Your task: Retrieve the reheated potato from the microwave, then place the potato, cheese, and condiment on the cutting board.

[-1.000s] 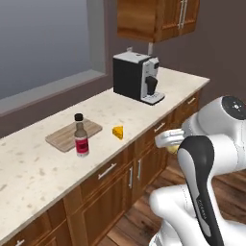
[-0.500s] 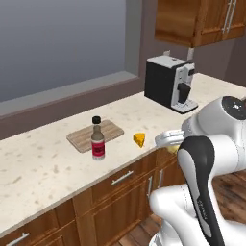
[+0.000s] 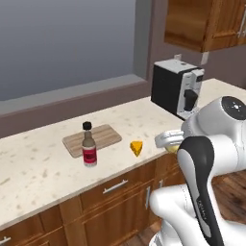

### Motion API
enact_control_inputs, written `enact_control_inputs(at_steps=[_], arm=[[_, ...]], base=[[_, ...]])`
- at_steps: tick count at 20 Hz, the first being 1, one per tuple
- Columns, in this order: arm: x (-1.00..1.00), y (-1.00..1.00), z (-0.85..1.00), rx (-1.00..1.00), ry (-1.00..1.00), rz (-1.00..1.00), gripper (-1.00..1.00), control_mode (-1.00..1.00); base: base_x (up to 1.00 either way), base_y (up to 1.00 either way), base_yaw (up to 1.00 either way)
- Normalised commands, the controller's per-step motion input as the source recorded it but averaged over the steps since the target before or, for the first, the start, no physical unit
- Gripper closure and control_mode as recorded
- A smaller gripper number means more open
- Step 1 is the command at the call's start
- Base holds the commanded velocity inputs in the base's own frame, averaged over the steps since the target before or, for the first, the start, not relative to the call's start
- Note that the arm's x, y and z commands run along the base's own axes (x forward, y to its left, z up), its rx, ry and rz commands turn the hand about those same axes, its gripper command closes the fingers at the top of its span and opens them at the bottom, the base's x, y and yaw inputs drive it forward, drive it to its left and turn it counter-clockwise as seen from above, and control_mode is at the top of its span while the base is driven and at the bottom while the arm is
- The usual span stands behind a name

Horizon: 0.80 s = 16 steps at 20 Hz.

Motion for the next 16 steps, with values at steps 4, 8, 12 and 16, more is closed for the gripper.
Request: enact_control_inputs(at_steps=[4,8,12,16], arm=[[0.00,0.00,0.00,0.00,0.00,0.00,1.00,1.00],[0.00,0.00,0.00,0.00,0.00,0.00,1.00,1.00],[0.00,0.00,0.00,0.00,0.00,0.00,1.00,1.00],[0.00,0.00,0.00,0.00,0.00,0.00,1.00,1.00]], base=[[0.41,-0.33,0.31],[0.42,-0.36,0.28],[0.35,-0.32,0.35],[0.51,-0.15,0.31]])
